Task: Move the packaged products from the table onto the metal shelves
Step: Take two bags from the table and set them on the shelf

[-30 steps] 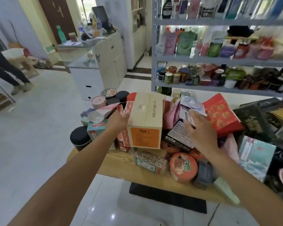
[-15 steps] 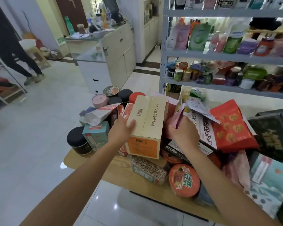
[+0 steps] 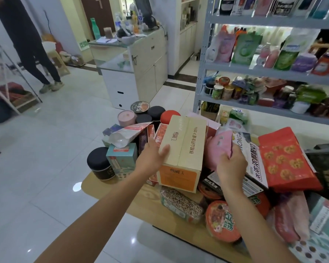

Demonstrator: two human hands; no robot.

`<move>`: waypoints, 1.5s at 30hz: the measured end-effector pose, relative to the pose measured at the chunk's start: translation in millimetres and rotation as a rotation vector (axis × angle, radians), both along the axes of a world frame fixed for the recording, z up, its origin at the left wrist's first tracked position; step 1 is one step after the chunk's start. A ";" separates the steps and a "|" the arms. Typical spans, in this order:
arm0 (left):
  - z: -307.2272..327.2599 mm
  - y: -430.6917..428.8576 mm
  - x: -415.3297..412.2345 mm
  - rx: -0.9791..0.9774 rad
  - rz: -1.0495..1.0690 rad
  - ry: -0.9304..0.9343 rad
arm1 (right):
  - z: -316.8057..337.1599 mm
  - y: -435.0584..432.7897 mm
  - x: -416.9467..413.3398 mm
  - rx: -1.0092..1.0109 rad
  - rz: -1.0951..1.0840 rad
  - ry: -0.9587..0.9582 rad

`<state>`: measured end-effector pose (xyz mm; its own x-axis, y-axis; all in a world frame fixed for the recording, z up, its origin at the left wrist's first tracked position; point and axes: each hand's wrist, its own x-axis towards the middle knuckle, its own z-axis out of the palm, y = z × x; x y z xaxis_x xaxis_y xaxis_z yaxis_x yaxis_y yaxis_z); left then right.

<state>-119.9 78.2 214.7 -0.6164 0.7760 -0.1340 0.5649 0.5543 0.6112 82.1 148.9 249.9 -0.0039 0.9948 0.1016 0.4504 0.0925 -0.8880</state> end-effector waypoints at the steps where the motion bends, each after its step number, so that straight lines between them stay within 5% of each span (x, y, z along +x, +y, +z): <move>1: 0.4 -1.9 -3.8 0.033 -0.027 -0.035 | 5.0 -1.8 -0.6 -0.004 -0.027 0.052; 5: 7.8 -21.5 -29.7 0.298 0.124 0.024 | 36.1 -13.6 -4.5 0.062 -0.111 0.187; 9: 12.9 -42.9 -93.5 0.437 0.346 0.218 | 66.6 -44.6 -23.4 0.355 -0.054 0.154; 12: 6.8 -44.3 -140.2 0.294 0.318 0.209 | 61.1 -68.3 -43.9 0.645 0.176 -0.057; 15: -4.8 -39.9 -165.5 0.154 0.111 0.211 | 26.7 -79.6 -61.2 0.715 0.413 -0.399; 18: -15.5 -39.6 -161.8 0.044 -0.014 0.144 | -11.8 -92.3 -71.7 0.632 0.515 -0.772; 22: -21.8 -35.9 -156.7 0.047 0.057 0.111 | -27.4 -106.5 -80.0 0.504 0.482 -0.879; 26: -27.8 -30.9 -154.5 0.068 -0.086 0.138 | -30.2 -111.9 -100.6 0.495 0.333 -0.982; 39: -32.2 -40.2 -149.1 -0.071 -0.339 0.571 | -34.5 -108.6 -121.1 0.511 0.249 -0.979; 45: -22.3 -47.4 -140.5 -0.015 -0.343 0.550 | -40.4 -100.6 -115.5 0.525 0.250 -0.970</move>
<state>-260.4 30.8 192.4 -0.3157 0.9414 0.1184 0.9398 0.2930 0.1757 -33.4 48.3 209.5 -0.5016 0.7902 0.3520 0.8446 0.5355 0.0015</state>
